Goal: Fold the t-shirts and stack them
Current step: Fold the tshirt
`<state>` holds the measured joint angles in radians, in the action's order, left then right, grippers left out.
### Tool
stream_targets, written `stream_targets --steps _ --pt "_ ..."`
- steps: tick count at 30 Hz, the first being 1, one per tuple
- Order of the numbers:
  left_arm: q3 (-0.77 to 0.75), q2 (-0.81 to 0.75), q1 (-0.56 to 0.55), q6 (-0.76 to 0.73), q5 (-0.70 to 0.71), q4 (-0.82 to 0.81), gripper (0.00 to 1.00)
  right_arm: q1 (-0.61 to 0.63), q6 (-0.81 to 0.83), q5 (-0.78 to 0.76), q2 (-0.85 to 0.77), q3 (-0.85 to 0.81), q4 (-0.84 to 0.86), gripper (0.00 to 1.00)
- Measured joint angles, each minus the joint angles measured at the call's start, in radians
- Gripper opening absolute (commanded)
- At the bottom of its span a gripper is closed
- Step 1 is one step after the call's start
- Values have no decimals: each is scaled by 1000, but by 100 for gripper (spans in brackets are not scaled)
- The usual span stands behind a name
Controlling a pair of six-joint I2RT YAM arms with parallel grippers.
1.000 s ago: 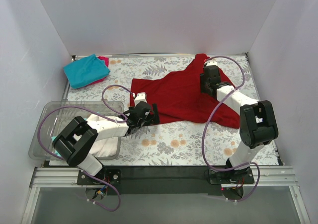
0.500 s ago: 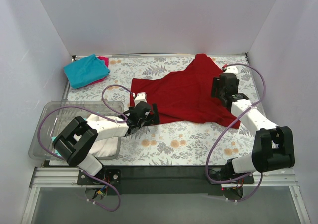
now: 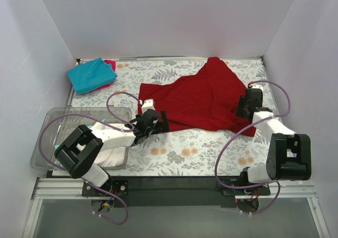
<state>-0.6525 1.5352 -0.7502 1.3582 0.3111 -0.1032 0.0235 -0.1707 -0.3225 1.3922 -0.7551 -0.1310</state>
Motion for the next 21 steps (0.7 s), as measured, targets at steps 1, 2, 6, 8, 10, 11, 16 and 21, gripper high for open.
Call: stream_targets --steps 1,2,6,8,10,11,16,21 --pt "6 -5 0 1 0 -2 91 -8 3 9 3 0 0 43" --pt "10 -8 0 2 0 -3 91 -19 8 19 9 0 0 42" --pt "19 -15 0 3 0 -7 91 -48 21 39 49 -3 2 38" --pt "19 -15 0 3 0 -9 91 -53 26 46 77 -9 4 35" --pt "19 -15 0 3 0 -10 91 -54 33 55 109 -16 10 34" --pt "19 -15 0 3 0 -10 91 -54 36 58 122 -19 14 33" --pt "19 -15 0 3 0 -10 91 -54 43 69 148 -25 43 32" --pt "19 -11 0 3 0 -13 91 -54 46 100 152 -53 85 32"
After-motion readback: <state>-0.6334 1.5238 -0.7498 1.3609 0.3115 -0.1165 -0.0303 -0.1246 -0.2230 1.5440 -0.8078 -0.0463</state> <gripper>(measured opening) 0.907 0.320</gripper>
